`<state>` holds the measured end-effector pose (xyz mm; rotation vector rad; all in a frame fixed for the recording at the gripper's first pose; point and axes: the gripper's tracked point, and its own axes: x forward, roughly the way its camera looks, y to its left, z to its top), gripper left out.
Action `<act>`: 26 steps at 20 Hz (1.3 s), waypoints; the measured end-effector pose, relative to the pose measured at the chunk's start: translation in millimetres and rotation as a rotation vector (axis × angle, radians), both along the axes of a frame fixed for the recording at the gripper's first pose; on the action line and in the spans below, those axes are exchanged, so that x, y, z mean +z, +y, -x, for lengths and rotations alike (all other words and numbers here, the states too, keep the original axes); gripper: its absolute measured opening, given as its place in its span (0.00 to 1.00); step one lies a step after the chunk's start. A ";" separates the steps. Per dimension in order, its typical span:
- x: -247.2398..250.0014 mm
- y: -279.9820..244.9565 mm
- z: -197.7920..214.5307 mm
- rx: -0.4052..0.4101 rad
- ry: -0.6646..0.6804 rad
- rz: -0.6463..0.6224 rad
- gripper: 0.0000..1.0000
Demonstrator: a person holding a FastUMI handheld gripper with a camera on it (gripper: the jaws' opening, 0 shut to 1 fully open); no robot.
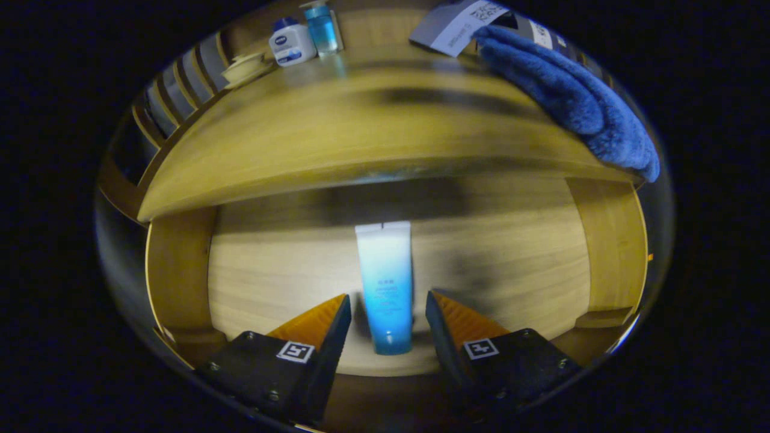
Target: Pull open the drawer, take out the items inside it, and place them on the countertop above the cabinet.
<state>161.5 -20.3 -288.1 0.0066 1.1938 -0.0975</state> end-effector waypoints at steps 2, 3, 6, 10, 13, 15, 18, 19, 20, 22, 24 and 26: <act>-5.9 2.4 -3.1 0.004 0.029 -0.048 0.53; -5.3 1.8 2.6 0.009 0.064 -0.060 0.45; 0.1 2.1 -0.1 0.024 0.051 -0.065 0.40; 3.6 1.1 5.3 0.080 0.026 -0.057 0.36; 23.6 3.2 8.0 0.067 -0.041 -0.101 0.36; 37.3 5.3 13.1 0.070 -0.058 -0.143 0.36; 64.7 5.9 17.9 0.050 -0.087 -0.198 0.36; 74.0 5.3 18.1 0.046 -0.111 -0.214 0.36; 82.8 6.2 16.1 0.046 -0.144 -0.232 0.36; 90.1 9.1 20.7 0.069 -0.165 -0.256 0.36; 91.0 11.3 28.1 0.098 -0.167 -0.267 0.36; 92.0 14.6 36.1 0.116 -0.174 -0.276 0.36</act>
